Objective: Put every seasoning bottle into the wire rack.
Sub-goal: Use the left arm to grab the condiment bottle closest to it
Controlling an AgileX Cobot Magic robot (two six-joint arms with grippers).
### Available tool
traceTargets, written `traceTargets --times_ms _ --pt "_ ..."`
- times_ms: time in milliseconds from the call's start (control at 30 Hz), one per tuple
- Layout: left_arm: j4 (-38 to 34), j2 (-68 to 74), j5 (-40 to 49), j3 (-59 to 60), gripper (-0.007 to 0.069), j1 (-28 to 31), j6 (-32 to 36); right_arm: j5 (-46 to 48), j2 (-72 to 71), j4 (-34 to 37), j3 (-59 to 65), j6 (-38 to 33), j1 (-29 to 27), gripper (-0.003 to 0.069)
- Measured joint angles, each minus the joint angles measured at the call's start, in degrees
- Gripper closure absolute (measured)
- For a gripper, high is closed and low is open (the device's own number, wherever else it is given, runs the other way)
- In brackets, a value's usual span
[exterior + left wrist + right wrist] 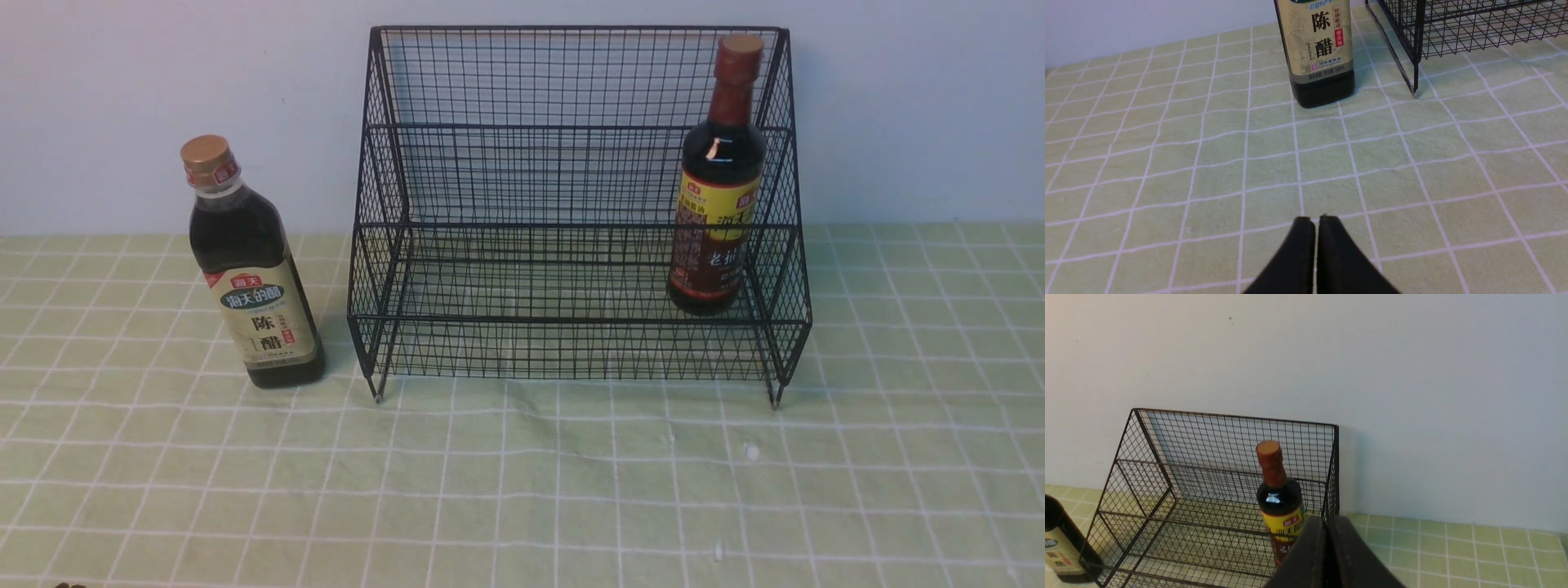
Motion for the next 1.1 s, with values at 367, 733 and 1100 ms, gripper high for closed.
traceTargets --times_ms 367,733,1100 --pt "0.0 0.0 0.0 0.0 0.0631 0.0 0.0 -20.0 -30.8 4.8 39.7 3.5 0.0 0.0671" --pt "0.0 0.0 0.0 0.0 0.0631 0.0 0.0 -25.0 -40.0 5.5 60.0 0.0 0.0 0.0671" --pt "0.0 0.0 0.0 0.0 0.0631 0.0 0.0 -45.0 -46.0 0.6 81.1 -4.5 -12.6 0.0671"
